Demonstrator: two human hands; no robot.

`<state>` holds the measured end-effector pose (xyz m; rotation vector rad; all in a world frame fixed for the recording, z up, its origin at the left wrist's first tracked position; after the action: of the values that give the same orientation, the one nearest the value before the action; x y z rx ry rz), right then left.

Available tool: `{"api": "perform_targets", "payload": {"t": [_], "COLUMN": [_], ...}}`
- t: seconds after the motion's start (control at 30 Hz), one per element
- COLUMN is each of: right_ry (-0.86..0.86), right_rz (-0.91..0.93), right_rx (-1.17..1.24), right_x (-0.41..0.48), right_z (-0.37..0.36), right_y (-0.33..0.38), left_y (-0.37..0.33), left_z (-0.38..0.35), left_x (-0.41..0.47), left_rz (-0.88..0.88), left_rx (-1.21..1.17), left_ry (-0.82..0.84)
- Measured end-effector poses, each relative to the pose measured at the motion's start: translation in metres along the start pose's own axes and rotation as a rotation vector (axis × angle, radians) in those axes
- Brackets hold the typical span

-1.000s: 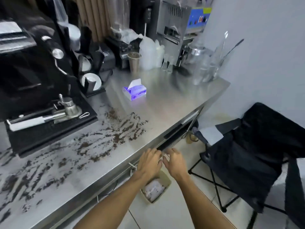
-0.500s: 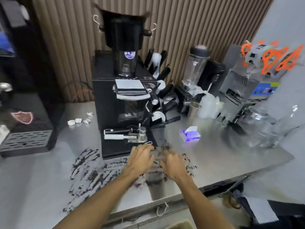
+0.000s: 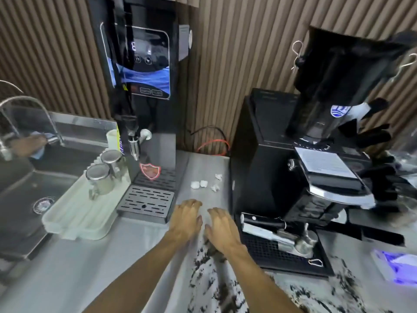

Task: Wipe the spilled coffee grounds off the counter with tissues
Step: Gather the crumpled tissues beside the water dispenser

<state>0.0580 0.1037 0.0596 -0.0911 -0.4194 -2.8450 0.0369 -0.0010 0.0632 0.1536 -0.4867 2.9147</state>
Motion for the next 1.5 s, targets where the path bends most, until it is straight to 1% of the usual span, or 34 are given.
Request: {"api": "perform_targets", "payload": {"t": [0.17, 0.27, 0.47, 0.6, 0.7, 0.93, 1.03, 1.17, 1.27, 1.33, 1.4, 1.5], "right_ry": [0.014, 0.034, 0.102, 0.131, 0.108, -0.001, -0.073, -0.150, -0.211, -0.221, -0.236, -0.283], "right_rz": [-0.077, -0.096, -0.130, -0.158, -0.179, -0.129, -0.105, -0.093, -0.090, -0.089, -0.121, -0.163], "right_rx": [-0.104, -0.168, -0.147, -0.123, -0.112, 0.009, 0.054, 0.104, 0.143, 0.174, 0.223, 0.230], "right_x": [0.073, 0.108, 0.156, 0.166, 0.162, 0.131, 0.106, 0.057, 0.013, -0.009, -0.043, -0.099], "right_z": [-0.007, -0.012, -0.047, -0.062, -0.062, -0.044, -0.029, -0.005, 0.016, 0.022, 0.033, 0.051], "right_y": [-0.013, -0.024, -0.046, -0.054, -0.057, -0.041, -0.035, -0.033, -0.040, -0.046, -0.060, -0.085], "left_y": [0.038, 0.047, 0.063, 0.070, 0.072, 0.062, 0.049, 0.022, -0.010, -0.030, -0.066, -0.123], "left_z": [-0.024, -0.040, -0.072, -0.082, -0.079, -0.053, -0.042, -0.034, -0.027, -0.025, -0.020, -0.019], "left_x": [0.064, 0.098, 0.141, 0.150, 0.147, 0.119, 0.097, 0.061, 0.031, 0.014, -0.010, -0.048], "left_rz": [0.048, 0.024, 0.035, 0.016, 0.022, 0.011, 0.004, -0.065, -0.113, -0.148, -0.209, -0.259], "left_rx": [0.058, 0.084, 0.086, 0.044, -0.031, -0.277, -0.314, -0.329, -0.339, -0.345, -0.363, -0.408], "left_ry": [0.063, 0.079, 0.112, 0.077, 0.025, -0.103, -0.116, -0.113, -0.095, -0.087, -0.087, -0.068]}}
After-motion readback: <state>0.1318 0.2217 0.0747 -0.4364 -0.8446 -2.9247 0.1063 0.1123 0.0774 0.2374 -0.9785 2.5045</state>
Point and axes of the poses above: each hand's wrist, its own x-axis towards the middle knuckle, its own z-axis out of the back of the hand, y = z × x, the point moved 9 cm from there along x, towards the middle knuckle
